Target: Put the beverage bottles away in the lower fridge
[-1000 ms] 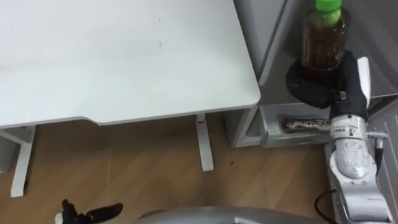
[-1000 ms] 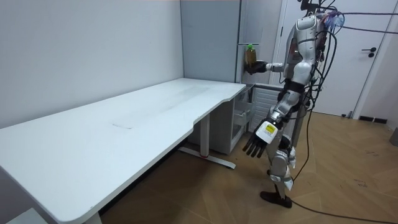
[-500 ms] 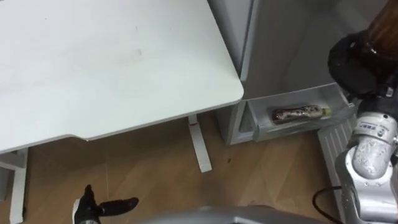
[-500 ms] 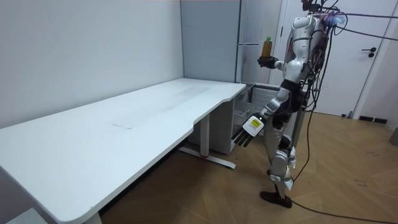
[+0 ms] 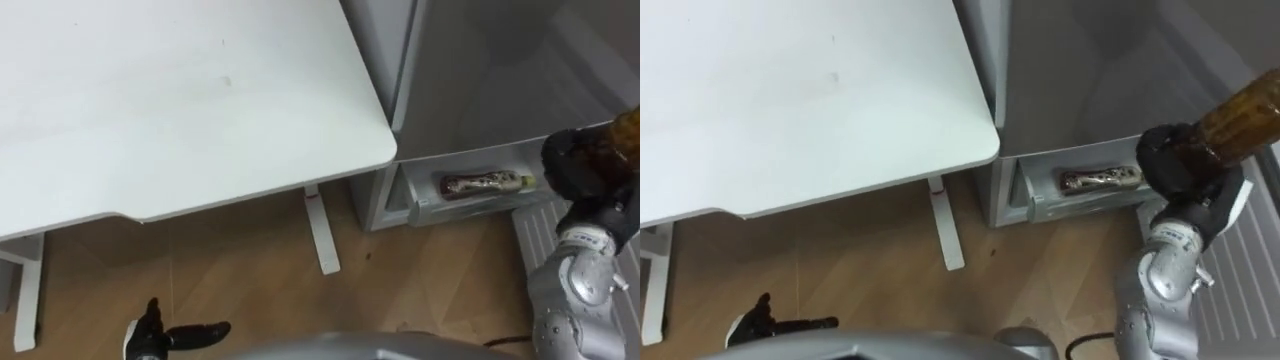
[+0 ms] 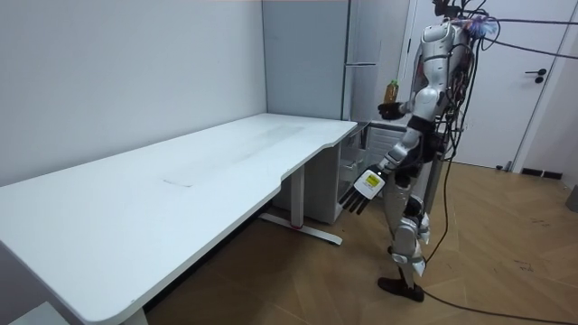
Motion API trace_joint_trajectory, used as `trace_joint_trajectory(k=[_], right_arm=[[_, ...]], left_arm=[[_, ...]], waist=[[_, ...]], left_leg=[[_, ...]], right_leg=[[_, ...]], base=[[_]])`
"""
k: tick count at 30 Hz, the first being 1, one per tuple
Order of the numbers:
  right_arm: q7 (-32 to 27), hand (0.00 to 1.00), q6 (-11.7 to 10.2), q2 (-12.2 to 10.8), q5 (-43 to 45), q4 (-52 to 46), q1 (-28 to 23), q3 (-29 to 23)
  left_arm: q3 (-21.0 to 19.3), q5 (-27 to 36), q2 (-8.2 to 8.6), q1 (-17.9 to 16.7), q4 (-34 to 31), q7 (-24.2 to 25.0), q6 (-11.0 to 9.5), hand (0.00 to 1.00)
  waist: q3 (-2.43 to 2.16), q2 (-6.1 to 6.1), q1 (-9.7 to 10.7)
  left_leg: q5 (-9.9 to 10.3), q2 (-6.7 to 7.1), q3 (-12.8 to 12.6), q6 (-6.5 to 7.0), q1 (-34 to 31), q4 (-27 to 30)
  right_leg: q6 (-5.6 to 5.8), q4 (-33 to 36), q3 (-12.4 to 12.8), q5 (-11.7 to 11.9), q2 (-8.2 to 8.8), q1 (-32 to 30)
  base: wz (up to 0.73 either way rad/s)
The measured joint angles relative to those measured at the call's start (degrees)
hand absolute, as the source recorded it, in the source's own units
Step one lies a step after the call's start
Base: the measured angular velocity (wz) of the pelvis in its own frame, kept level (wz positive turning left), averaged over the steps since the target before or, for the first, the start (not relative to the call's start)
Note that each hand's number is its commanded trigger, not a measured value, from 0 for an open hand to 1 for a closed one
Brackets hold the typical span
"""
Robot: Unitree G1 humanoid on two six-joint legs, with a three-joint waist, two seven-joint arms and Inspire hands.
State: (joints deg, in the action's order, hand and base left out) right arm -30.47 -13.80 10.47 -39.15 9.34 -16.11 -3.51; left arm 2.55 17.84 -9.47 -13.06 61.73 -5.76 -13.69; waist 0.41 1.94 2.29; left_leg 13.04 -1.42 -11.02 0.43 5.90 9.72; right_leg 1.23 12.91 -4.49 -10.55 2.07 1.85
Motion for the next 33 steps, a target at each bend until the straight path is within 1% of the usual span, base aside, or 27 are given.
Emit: trace_joint_trajectory(k=[1, 3, 5, 6, 10, 12, 13, 14, 15, 16, 18, 19, 20, 21, 22, 23, 24, 25, 26, 27, 28, 29, 30, 31, 32, 33], right_arm=[[-0.3, 1.0, 0.0, 0.0, -3.0, 1.4, 1.0, 0.1], [-0.5, 1.0, 0.0, 0.1, -7.5, 3.7, 2.7, 0.1], [-0.4, 1.0, 0.1, 0.1, -12.4, 5.1, 5.0, 0.1], [-0.3, 1.0, 0.1, 0.1, -13.2, 5.3, 5.6, 0.1], [0.7, 1.0, 0.1, 0.5, -18.5, 10.5, 11.1, 0.0], [1.3, 1.0, 0.1, 0.8, -21.1, 14.5, 14.5, -0.1], [1.4, 1.0, 0.2, 1.1, -23.7, 17.0, 17.0, -0.2], [1.8, 1.0, 0.2, 1.6, -26.5, 19.0, 19.1, -0.2], [2.3, 1.0, 0.2, 1.8, -27.8, 20.0, 20.2, -0.2], [3.5, 1.0, 0.2, 2.2, -30.9, 22.7, 22.3, -0.4], [4.6, 1.0, 0.2, 2.8, -35.2, 25.9, 24.8, -1.0], [5.8, 1.0, -0.1, 2.7, -36.5, 26.1, 24.8, -1.3], [6.3, 1.0, 0.2, 2.9, -36.6, 26.6, 25.0, -1.5], [7.0, 1.0, 0.8, 3.2, -36.7, 29.1, 25.9, -2.3], [7.4, 1.0, 1.0, 3.6, -36.8, 32.4, 27.3, -2.6], [7.5, 1.0, 1.2, 3.7, -37.0, 33.6, 27.7, -2.8], [7.6, 1.0, 1.4, 4.1, -37.5, 35.4, 28.4, -2.8], [8.1, 1.0, 1.7, 4.2, -37.8, 37.0, 29.5, -2.8], [8.9, 1.0, 2.3, 4.2, -38.0, 38.9, 30.7, -2.8], [9.4, 1.0, 2.6, 4.2, -38.2, 39.9, 31.4, -2.8], [10.4, 1.0, 3.2, 4.5, -38.2, 42.0, 32.7, -2.7], [11.3, 1.0, 3.8, 4.9, -38.2, 44.5, 34.4, -2.7], [11.8, 1.0, 4.1, 5.2, -38.3, 45.7, 35.3, -2.7], [12.8, 1.0, 5.1, 6.1, -38.7, 47.7, 37.1, -2.7], [13.4, 1.0, 5.5, 6.5, -39.2, 48.4, 37.8, -2.7], [14.4, 1.0, 5.9, 6.9, -39.6, 49.3, 38.8, -2.7]], left_arm=[[0.0, 0.0, 0.0, 0.4, -0.1, 0.0, 0.0, 0.0], [0.0, 0.0, 0.0, 0.9, -0.1, 0.0, 0.0, 0.0], [0.0, -0.1, 0.01, 1.3, -0.1, 0.1, 0.1, 0.0], [-0.1, -0.1, 0.01, 1.3, -0.1, 0.1, 0.2, 0.0], [-0.5, -2.2, -0.21, 1.0, -0.1, 0.1, 1.7, 0.0], [-1.3, -2.3, -0.3, 1.7, -0.1, 0.2, 2.5, 0.0], [-1.7, -2.3, -0.33, 2.3, 0.0, 0.2, 2.9, 0.0], [-1.8, -2.4, -0.37, 2.6, 0.1, 0.2, 3.4, 0.0], [-1.8, -2.5, -0.37, 2.8, 0.1, 0.3, 3.6, 0.0], [-1.8, -2.8, -0.37, 3.2, 0.1, 0.5, 4.1, 0.0], [-1.8, -2.7, -0.51, 3.9, 0.1, 0.9, 4.7, 0.0], [-1.7, -2.5, -0.73, 3.9, 0.2, 1.0, 5.1, 0.0], [-1.7, -2.4, -0.78, 3.9, 0.4, 1.0, 5.5, 0.0], [-1.6, -2.3, -0.78, 4.1, 0.4, 1.2, 6.2, 0.0], [-1.6, -2.3, -0.73, 4.1, 0.6, 1.5, 6.3, 0.0], [-1.5, -2.3, -0.74, 4.1, 0.8, 1.5, 6.4, 0.0], [-1.2, -2.3, -0.85, 4.3, 0.9, 1.5, 6.4, 0.0], [-1.1, -2.3, -0.97, 4.3, 0.9, 1.4, 6.5, 0.0], [-0.9, -2.3, -1.32, 4.4, 0.9, 1.4, 6.8, 0.0], [-0.6, -2.3, -1.57, 4.7, 1.1, 1.4, 7.0, 0.0], [0.2, -2.3, -1.93, 5.4, 1.3, 1.3, 7.4, 0.0], [0.8, -2.4, -2.22, 6.4, 1.3, 1.3, 7.4, 0.0], [1.0, -2.4, -2.3, 6.9, 1.3, 1.2, 7.5, 0.0], [1.2, -2.4, -2.3, 8.1, 1.2, 1.2, 7.5, 0.0], [1.2, -2.3, -2.3, 8.6, 1.1, 1.2, 7.5, 0.0], [1.5, -2.3, -2.34, 9.3, 0.9, 1.2, 7.5, 0.0]], waist=[[-0.06, 0.18, -0.4], [-0.03, 0.11, -1.0], [-0.02, 0.1, -1.1], [0.0, 0.08, -1.1], [0.35, -0.53, -1.3], [0.38, -0.87, -1.3], [0.38, -0.92, -1.4], [0.49, -1.13, -1.5], [0.5, -1.15, -1.6], [0.49, -1.13, -1.9], [0.49, -1.08, -2.6], [0.48, -1.08, -2.6], [0.51, -1.05, -2.5], [0.53, -1.03, -2.7], [0.57, -1.0, -3.1], [0.61, -1.0, -3.5], [0.83, -1.12, -4.4], [0.94, -1.25, -4.4], [1.19, -1.54, -4.4], [1.26, -1.63, -4.4], [1.53, -1.69, -4.4], [1.83, -1.98, -4.7], [1.99, -2.08, -5.0], [2.23, -2.33, -5.6], [2.35, -2.5, -5.9], [2.62, -2.75, -6.0]], left_leg=[[0.0, -0.01, -0.1, 0.01, -0.9, 0.3], [0.0, -0.06, -0.2, 0.01, -2.3, 0.9], [-0.2, -0.02, 0.1, 0.08, -3.8, 1.5], [-0.2, -0.02, 0.2, 0.09, -4.1, 1.7], [-0.4, 0.08, 0.8, 0.21, -5.9, 2.1], [-0.6, 0.13, 1.0, 0.32, -7.4, 2.3], [-0.7, 0.15, 1.8, 0.38, -8.7, 2.9], [-0.8, 0.17, 2.1, 0.45, -10.1, 3.3], [-0.8, 0.15, 2.3, 0.46, -10.8, 3.7], [-0.8, 0.15, 2.7, 0.48, -11.7, 4.1], [-0.8, 0.16, 3.2, 0.52, -13.2, 4.9], [-0.8, 0.15, 3.3, 0.53, -14.3, 5.5], [-0.8, 0.2, 3.5, 0.53, -14.7, 5.8], [-0.9, 0.27, 3.5, 0.63, -15.5, 6.1], [-1.1, 0.46, 3.5, 0.92, -16.1, 6.1], [-1.1, 0.61, 3.5, 1.01, -16.5, 6.3], [-1.1, 1.0, 3.5, 1.03, -17.7, 7.3], [-1.1, 1.43, 3.5, 1.06, -19.5, 8.9], [-1.1, 1.91, 3.9, 1.06, -21.4, 10.3], [-1.1, 2.2, 4.2, 1.08, -22.3, 11.0], [-1.1, 2.5, 4.8, 1.09, -24.4, 12.5], [-1.1, 2.73, 4.8, 1.11, -26.8, 14.3], [-1.0, 2.78, 4.9, 1.25, -28.3, 15.4], [-0.7, 2.83, 5.0, 1.73, -31.1, 17.7], [-0.6, 2.99, 5.1, 1.81, -32.3, 18.6], [-0.5, 3.2, 5.5, 1.91, -34.4, 20.3]], right_leg=[[-0.09, 0.3, 0.1, 0.1, 0.01, -1.0], [-0.11, 1.0, 0.1, 0.1, 0.05, -2.4], [-0.15, 1.3, -0.3, 0.1, 0.25, -3.9], [-0.15, 1.4, -0.4, 0.1, 0.27, -4.1], [-0.18, 1.9, -0.9, 0.1, 0.56, -5.7], [-0.23, 2.1, -1.5, 0.2, 0.78, -6.9], [-0.28, 2.7, -2.1, 0.2, 1.03, -8.1], [-0.28, 3.3, -2.9, 0.2, 1.27, -9.2], [-0.28, 3.5, -3.1, 0.2, 1.36, -9.7], [-0.28, 3.9, -3.8, 0.2, 1.57, -10.4], [-0.28, 4.0, -4.3, 0.2, 1.77, -11.3], [-0.28, 4.4, -4.8, 0.2, 1.92, -12.1], [-0.28, 4.7, -5.0, 0.2, 2.05, -12.6], [-0.28, 5.2, -5.3, 0.2, 2.27, -13.3], [-0.33, 6.1, -5.3, 0.1, 2.69, -14.3], [-0.34, 7.0, -5.4, -0.1, 2.93, -15.0], [-0.31, 9.2, -5.4, -0.8, 3.57, -16.9], [-0.39, 11.6, -5.4, -1.6, 4.29, -18.9], [-0.4, 13.7, -5.5, -2.3, 5.08, -20.9], [-0.49, 14.5, -5.7, -2.7, 5.51, -21.7], [-0.55, 16.4, -6.1, -3.0, 6.07, -23.6], [-0.76, 18.3, -6.4, -3.5, 6.72, -25.9], [-0.9, 19.5, -6.5, -3.7, 6.99, -27.2], [-1.12, 21.7, -6.6, -4.2, 7.44, -29.7], [-1.21, 22.7, -6.7, -4.6, 7.79, -30.9], [-1.2, 24.4, -6.6, -5.3, 8.28, -32.7]], base=[[-0.07], [-0.03], [0.06], [0.08], [0.09], [0.17], [0.23], [0.24], [0.23], [0.16], [0.17], [0.15], [0.1], [0.05], [0.04], [0.0], [0.08], [0.15], [0.23], [0.31], [0.36], [0.35], [0.29], [0.21], [0.31], [0.28]])
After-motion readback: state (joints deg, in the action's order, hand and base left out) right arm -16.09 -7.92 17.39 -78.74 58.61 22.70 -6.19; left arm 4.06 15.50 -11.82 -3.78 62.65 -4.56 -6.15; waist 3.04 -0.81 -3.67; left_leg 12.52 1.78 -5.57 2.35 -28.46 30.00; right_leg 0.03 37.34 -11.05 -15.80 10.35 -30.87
